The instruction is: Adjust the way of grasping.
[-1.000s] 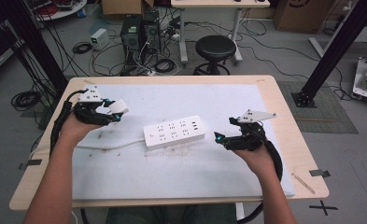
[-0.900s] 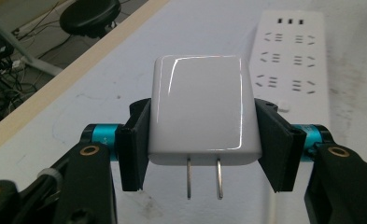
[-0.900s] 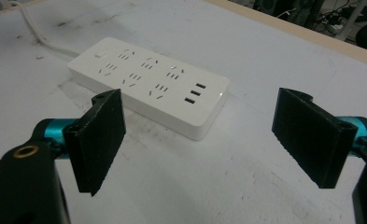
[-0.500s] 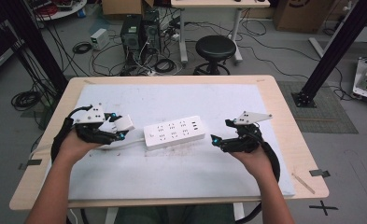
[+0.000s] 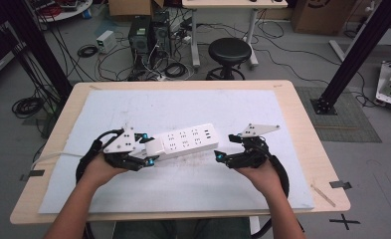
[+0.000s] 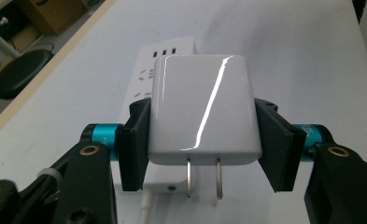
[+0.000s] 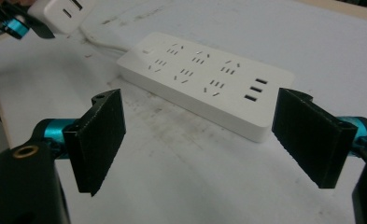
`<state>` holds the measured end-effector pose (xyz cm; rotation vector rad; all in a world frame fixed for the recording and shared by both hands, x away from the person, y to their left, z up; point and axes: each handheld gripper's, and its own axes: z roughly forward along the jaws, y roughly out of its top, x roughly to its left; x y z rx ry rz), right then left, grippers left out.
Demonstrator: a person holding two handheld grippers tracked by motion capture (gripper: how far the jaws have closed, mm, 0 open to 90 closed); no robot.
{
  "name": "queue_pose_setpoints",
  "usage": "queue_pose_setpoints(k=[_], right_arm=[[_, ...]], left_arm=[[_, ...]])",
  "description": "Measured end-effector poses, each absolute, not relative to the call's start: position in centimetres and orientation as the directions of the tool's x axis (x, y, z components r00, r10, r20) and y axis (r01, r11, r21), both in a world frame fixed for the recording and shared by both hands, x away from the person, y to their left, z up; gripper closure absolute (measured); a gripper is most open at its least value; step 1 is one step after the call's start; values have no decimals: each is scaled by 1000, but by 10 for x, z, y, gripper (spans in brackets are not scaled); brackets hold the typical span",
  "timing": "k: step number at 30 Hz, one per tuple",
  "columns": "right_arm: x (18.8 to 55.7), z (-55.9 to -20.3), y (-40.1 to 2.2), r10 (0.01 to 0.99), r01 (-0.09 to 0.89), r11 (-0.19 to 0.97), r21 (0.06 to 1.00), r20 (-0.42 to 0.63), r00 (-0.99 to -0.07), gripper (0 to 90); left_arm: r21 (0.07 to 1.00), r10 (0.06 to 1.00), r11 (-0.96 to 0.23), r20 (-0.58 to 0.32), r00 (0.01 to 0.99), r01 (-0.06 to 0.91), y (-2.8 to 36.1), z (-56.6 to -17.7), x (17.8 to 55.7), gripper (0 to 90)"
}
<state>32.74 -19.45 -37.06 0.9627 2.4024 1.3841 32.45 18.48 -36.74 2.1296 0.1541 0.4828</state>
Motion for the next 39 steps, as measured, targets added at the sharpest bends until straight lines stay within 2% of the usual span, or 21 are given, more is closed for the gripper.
queue_pose_setpoints(k=[10, 16, 17, 23, 33, 39], right_arm=[[330, -386, -170, 523, 545, 247, 801, 363, -771, 177], [333, -392, -164, 479, 580, 223, 784, 430, -765, 177], [334, -396, -161, 445, 601, 208, 772, 472, -761, 177], [336, -400, -153, 387, 634, 166, 755, 542, -746, 177], [338, -406, -141, 310, 666, 158, 729, 604, -734, 178], [340, -411, -135, 264, 677, 160, 718, 630, -731, 248]], left_arm=[[797, 240, -582, 358, 902, -161, 150, -380, 316, 424], [780, 218, -590, 401, 890, -207, 139, -386, 311, 425], [771, 209, -593, 426, 880, -233, 133, -387, 307, 424], [748, 183, -597, 478, 859, -289, 122, -388, 299, 424], [729, 179, -599, 524, 832, -331, 111, -386, 292, 424], [727, 177, -595, 535, 826, -343, 109, -385, 290, 424]])
